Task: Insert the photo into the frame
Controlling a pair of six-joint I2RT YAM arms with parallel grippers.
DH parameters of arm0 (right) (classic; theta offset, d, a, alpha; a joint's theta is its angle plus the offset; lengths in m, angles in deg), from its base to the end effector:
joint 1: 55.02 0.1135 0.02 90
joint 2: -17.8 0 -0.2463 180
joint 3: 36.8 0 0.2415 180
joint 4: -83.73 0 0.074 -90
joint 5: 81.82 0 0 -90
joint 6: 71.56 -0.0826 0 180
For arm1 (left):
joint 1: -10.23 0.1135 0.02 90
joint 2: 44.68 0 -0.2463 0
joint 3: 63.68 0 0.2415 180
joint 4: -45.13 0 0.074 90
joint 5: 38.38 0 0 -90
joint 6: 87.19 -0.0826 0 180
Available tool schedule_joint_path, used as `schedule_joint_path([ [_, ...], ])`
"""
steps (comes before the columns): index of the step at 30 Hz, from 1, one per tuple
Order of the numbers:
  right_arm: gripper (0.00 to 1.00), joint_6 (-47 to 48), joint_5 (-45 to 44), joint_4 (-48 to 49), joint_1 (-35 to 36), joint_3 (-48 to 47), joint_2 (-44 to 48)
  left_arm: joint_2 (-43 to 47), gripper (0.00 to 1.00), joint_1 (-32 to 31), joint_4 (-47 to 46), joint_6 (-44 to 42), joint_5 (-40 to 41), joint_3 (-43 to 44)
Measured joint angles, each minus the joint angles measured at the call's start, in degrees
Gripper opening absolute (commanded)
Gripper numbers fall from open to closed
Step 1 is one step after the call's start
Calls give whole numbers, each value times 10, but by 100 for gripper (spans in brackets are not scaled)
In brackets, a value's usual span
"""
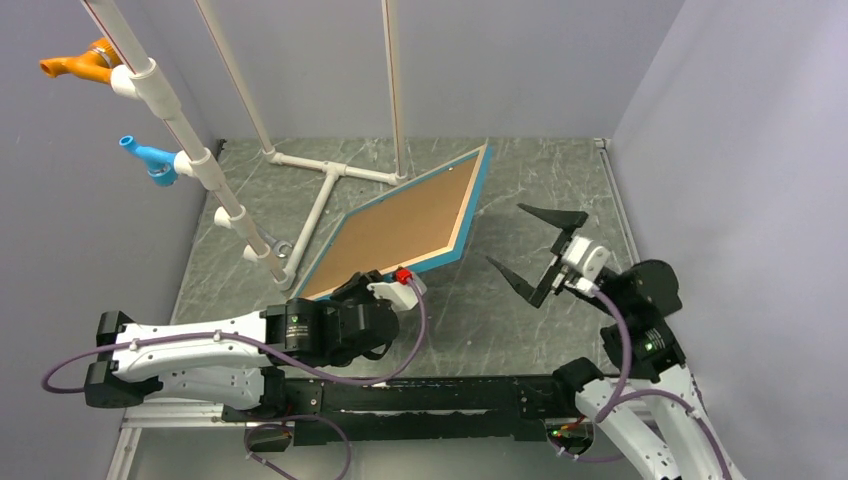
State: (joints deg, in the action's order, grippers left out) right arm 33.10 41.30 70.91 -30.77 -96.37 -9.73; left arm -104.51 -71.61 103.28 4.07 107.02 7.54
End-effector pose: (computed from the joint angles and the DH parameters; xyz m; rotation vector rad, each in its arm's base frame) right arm 0.1105 0.0993 0.4026 -0.8779 0.9693 0.4994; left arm 0.0979 -0.2040 0.2861 0.9585 1.7627 0.2554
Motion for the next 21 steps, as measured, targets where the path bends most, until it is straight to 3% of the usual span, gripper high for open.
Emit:
schedule_joint_path([
  [6,99,250,129,-135,1,-65,-90,5,0,0,3,1,-18,-7],
  [10,96,365,183,-214,0,-95,-142,8,0,0,5,4,-29,-14],
  [21,83,503,276,-271,11,-158,-247,7,0,0,5,5,-36,-16],
])
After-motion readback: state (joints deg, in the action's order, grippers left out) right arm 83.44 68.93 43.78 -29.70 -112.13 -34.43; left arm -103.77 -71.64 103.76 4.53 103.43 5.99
